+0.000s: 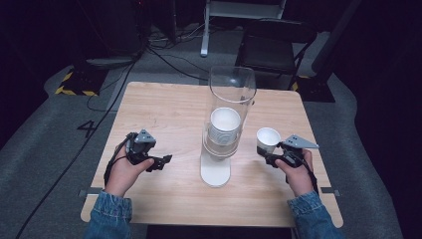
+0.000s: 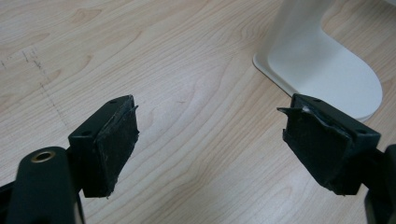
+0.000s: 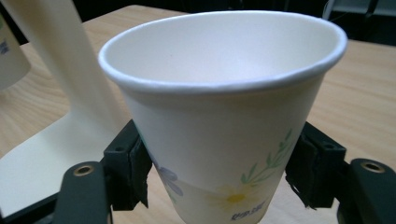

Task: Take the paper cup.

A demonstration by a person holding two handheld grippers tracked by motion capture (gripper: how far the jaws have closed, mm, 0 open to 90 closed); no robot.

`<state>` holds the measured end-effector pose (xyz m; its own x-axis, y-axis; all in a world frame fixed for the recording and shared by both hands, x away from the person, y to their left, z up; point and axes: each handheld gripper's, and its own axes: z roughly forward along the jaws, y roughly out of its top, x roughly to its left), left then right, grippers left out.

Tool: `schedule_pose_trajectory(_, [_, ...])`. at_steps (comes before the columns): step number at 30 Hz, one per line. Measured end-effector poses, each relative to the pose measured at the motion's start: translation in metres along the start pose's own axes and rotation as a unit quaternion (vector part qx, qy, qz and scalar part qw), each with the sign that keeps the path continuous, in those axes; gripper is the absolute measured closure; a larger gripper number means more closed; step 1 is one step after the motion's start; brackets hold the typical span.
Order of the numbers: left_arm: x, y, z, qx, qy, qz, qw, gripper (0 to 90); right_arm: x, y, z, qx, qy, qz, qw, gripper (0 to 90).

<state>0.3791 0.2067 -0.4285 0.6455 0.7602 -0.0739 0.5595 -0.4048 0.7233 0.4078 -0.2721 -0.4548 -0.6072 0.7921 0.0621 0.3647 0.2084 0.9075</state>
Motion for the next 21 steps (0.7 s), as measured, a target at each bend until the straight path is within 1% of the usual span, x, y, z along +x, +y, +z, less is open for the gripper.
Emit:
schedule_pose_trajectory(1, [-0.001, -0.002, 0.0, 0.001, -0.005, -0.01, 0.9999, 17.8, -0.005, 0.002, -0.001, -0.006, -0.004, 0.005, 1.0, 31.6])
schedule_pose_trajectory(2, [0.0, -0.002, -0.001, 0.003, 0.001, -0.002, 1.0, 17.8, -0.007, 0.002, -0.001, -0.006, -0.006, 0.004, 1.0, 31.6])
schedule_pose_trajectory(3, [-0.001, -0.003, -0.001, 0.003, 0.002, -0.012, 0.9999, 17.8, -0.009, 0.003, -0.002, -0.006, -0.014, 0.002, 0.9999, 31.6])
schedule_pose_trajectory(4, [0.0, -0.004, -0.002, 0.004, 0.002, -0.006, 1.0, 17.8, -0.011, 0.003, -0.002, -0.01, -0.024, -0.003, 0.9997, 31.5])
schedule_pose_trajectory(5, [0.0, -0.005, -0.002, 0.004, 0.005, -0.01, 0.9999, 17.9, -0.013, 0.003, -0.002, -0.01, -0.038, -0.01, 0.9992, 31.6])
schedule_pose_trajectory(6, [0.0, -0.005, -0.003, 0.004, 0.005, -0.006, 1.0, 17.9, -0.015, 0.003, -0.002, -0.005, -0.048, -0.011, 0.9988, 31.6])
schedule_pose_trajectory(7, [0.0, -0.006, -0.003, 0.004, 0.004, -0.011, 0.9999, 17.9, -0.018, 0.003, -0.002, 0.001, -0.053, -0.005, 0.9986, 31.5])
schedule_pose_trajectory(9, [-0.001, -0.008, -0.004, 0.005, 0.003, -0.013, 0.9999, 17.9, -0.022, 0.003, -0.001, 0.004, -0.055, 0.001, 0.9985, 31.5])
schedule_pose_trajectory(10, [0.0, -0.009, -0.005, 0.009, 0.006, -0.008, 0.9999, 18.0, -0.025, 0.003, 0.0, 0.004, -0.054, 0.004, 0.9985, 31.4])
schedule_pose_trajectory(11, [0.0, -0.009, -0.005, 0.009, 0.006, -0.008, 0.9999, 17.9, -0.025, 0.003, 0.0, 0.004, -0.054, 0.004, 0.9985, 31.4])
schedule_pose_trajectory(12, [-0.001, -0.01, -0.004, 0.009, 0.007, -0.013, 0.9999, 17.9, -0.029, 0.003, 0.002, 0.009, -0.061, 0.005, 0.9981, 31.2])
schedule_pose_trajectory(14, [0.0, -0.012, -0.005, 0.012, 0.008, -0.009, 0.9999, 18.0, -0.033, 0.001, 0.004, 0.019, -0.065, 0.008, 0.9977, 31.2])
schedule_pose_trajectory(15, [-0.001, -0.012, -0.005, 0.013, 0.007, -0.015, 0.9998, 18.0, -0.035, 0.001, 0.006, 0.02, -0.065, 0.007, 0.9976, 31.0])
schedule_pose_trajectory(16, [-0.001, -0.013, -0.005, 0.013, 0.006, -0.014, 0.9998, 18.0, -0.036, 0.0, 0.008, 0.025, -0.067, 0.012, 0.9974, 30.9])
schedule_pose_trajectory(18, [0.0, -0.014, -0.006, 0.013, 0.009, -0.011, 0.9998, 18.0, -0.041, -0.003, 0.012, 0.03, -0.064, 0.02, 0.9973, 30.9])
schedule_pose_trajectory(19, [-0.001, -0.014, -0.006, 0.013, 0.011, -0.014, 0.9997, 18.0, -0.042, -0.004, 0.014, 0.033, -0.064, 0.021, 0.9971, 30.8])
schedule_pose_trajectory(21, [0.0, -0.015, -0.007, 0.016, 0.009, -0.012, 0.9998, 18.0, -0.044, -0.005, 0.016, 0.034, -0.065, 0.022, 0.9971, 30.8])
